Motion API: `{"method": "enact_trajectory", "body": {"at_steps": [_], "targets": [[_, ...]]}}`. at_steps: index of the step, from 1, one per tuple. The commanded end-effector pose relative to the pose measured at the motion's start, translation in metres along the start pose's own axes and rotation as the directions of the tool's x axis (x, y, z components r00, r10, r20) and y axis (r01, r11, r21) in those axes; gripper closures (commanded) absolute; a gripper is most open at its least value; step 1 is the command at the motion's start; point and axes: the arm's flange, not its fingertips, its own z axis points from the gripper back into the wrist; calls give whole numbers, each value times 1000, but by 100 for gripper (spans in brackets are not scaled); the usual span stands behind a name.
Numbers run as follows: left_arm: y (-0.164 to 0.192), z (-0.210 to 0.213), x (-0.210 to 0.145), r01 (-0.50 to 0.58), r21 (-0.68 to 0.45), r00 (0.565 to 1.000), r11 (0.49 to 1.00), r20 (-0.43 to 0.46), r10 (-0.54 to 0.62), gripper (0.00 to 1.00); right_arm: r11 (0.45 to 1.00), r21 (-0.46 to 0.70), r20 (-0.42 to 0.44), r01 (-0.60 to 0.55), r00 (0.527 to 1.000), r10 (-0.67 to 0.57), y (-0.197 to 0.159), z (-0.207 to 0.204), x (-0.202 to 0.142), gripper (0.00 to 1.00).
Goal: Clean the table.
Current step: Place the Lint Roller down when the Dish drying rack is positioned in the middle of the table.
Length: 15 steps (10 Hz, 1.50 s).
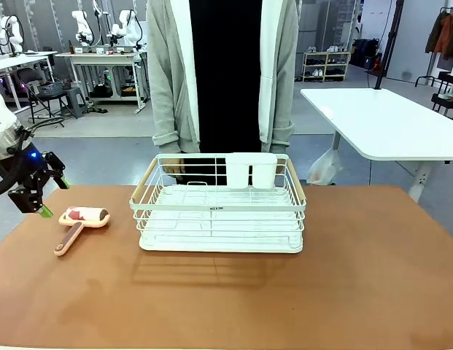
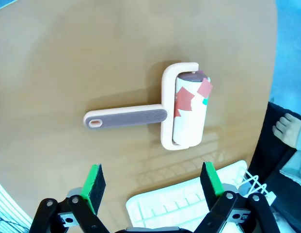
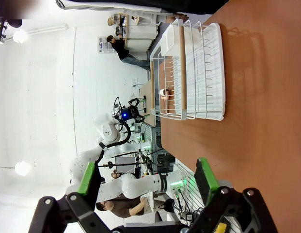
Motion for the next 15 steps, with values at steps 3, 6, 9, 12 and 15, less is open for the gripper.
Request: {"method": "enact_trajectory", "body": {"at_steps": [3, 6, 9, 12, 15], "targets": [[-4, 9, -5, -42, 34, 999, 999, 19, 42, 0, 1000, 9, 0, -2, 1000, 2, 3, 0, -2, 0], [0, 4, -3, -9, 9, 1000, 1000, 7, 9, 0, 1000, 9, 0, -2, 1000, 2, 3, 0, -2, 0], [0, 4, -3, -9, 9, 1000, 1000, 7, 9, 0, 1000, 9, 0, -2, 1000, 2, 3, 0, -2, 0], [0, 4, -3, -9, 9, 1000, 1000, 7, 9, 0, 1000, 9, 0, -2, 1000, 2, 3, 0, -2, 0], [0, 4, -3, -9, 9, 1000, 1000, 7, 9, 0, 1000, 9, 0, -2, 1000, 2, 3, 0, -2, 0]]}}
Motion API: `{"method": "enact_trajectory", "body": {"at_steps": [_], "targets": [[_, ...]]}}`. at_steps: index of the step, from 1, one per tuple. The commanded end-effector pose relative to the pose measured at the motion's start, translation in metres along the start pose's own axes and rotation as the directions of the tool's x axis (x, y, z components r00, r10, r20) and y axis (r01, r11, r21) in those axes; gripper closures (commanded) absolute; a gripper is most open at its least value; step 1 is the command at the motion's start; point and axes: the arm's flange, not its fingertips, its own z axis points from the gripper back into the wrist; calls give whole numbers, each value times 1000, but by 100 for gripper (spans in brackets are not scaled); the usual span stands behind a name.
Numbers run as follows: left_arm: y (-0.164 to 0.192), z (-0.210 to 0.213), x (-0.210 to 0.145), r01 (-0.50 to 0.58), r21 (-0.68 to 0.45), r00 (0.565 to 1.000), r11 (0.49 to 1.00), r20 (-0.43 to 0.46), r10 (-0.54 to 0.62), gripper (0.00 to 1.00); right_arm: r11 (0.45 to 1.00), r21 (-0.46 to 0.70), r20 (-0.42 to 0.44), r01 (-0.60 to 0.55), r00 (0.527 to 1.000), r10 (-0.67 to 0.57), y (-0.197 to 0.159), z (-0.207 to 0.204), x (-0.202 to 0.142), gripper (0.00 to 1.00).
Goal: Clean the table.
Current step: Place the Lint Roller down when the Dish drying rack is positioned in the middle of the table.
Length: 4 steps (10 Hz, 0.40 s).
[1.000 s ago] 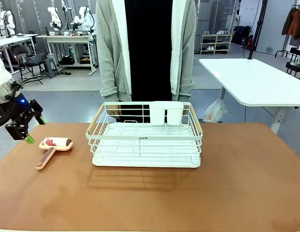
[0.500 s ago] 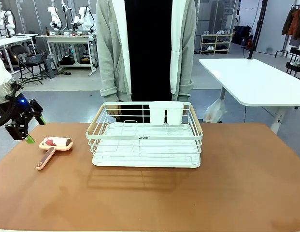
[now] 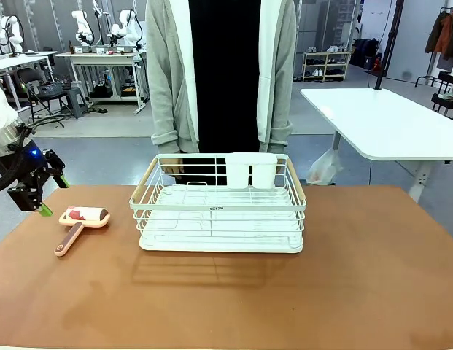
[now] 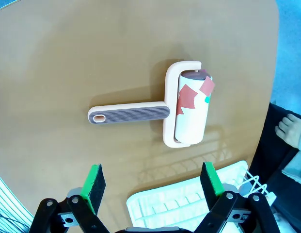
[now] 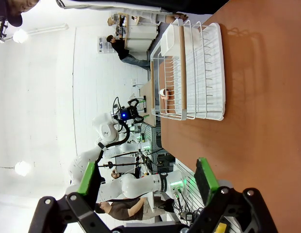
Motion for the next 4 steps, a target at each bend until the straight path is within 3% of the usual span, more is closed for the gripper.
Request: {"method": "enact_trajectory", "body": {"at_steps": [1, 4], "targets": [[0, 0, 0, 3, -2, 1000, 1000, 1, -3, 0, 1000, 9, 0, -2, 1000, 2, 3, 0, -2, 0], [0, 0, 0, 3, -2, 1000, 1000, 1, -3, 0, 1000, 9, 0, -2, 1000, 2, 3, 0, -2, 0]]}}
